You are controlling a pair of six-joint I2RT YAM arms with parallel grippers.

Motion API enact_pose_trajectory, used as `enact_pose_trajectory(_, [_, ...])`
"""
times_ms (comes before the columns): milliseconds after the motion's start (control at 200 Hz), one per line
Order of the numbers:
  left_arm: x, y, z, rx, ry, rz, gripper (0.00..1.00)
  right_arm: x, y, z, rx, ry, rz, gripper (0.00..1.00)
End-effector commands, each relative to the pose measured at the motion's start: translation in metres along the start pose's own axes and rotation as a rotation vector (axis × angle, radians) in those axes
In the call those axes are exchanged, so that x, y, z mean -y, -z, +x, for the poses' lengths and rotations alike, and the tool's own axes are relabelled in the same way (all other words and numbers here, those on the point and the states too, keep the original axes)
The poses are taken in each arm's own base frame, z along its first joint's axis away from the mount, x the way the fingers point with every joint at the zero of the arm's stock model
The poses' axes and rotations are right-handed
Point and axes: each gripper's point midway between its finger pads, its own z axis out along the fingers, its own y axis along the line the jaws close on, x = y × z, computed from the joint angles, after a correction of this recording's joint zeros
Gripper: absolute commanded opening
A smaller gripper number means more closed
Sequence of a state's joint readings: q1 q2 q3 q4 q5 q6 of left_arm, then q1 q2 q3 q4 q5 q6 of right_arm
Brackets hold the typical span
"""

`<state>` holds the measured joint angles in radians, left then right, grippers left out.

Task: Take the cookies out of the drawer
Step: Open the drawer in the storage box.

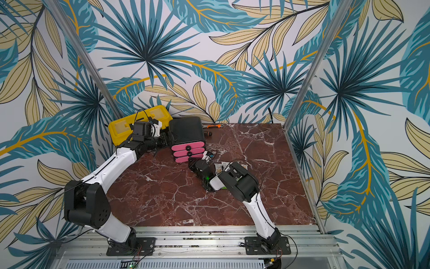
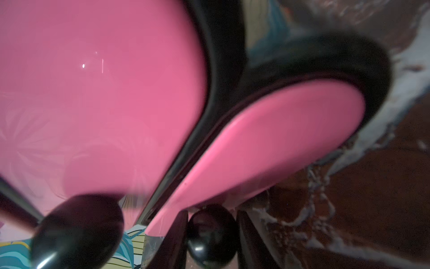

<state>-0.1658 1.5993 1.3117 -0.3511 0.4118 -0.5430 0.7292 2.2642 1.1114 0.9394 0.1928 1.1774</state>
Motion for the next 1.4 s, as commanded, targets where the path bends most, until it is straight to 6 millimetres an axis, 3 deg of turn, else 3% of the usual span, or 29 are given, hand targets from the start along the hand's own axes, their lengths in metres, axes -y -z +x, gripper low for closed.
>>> enact_pose_trajectory(0, [0.012, 0.01, -0.005, 0.036, -0.034, 0.026, 1.0, 0.061, 0.02, 0.015, -0.051, 0.041, 0.201, 0.28])
enact_pose_trajectory(230, [0.012, 0.007, 0.001, 0.038, -0.092, -0.021, 1.0, 0.057, 0.046, 0.023, -0.081, 0.031, 0.194, 0.25])
enact_pose_trajectory(536, [0.025, 0.016, 0.004, 0.07, -0.178, -0.065, 1.0, 0.07, 0.084, 0.039, -0.124, 0.064, 0.245, 0.22])
enact_pose_trajectory(561, [0.025, 0.018, 0.005, 0.071, -0.177, -0.069, 1.0, 0.066, 0.089, 0.053, -0.152, 0.078, 0.235, 0.22])
enact_pose_trajectory(736, [0.037, 0.037, 0.007, 0.101, -0.119, -0.048, 1.0, 0.069, 0.1, 0.071, -0.205, 0.078, 0.225, 0.22])
enact_pose_trajectory(881, [0.043, 0.05, 0.025, 0.103, -0.088, -0.014, 1.0, 0.071, 0.111, 0.076, -0.215, 0.1, 0.238, 0.22])
enact_pose_trajectory(1397, [0.006, 0.077, 0.087, 0.072, 0.002, -0.132, 1.0, 0.08, 0.131, 0.09, -0.258, 0.19, 0.288, 0.21])
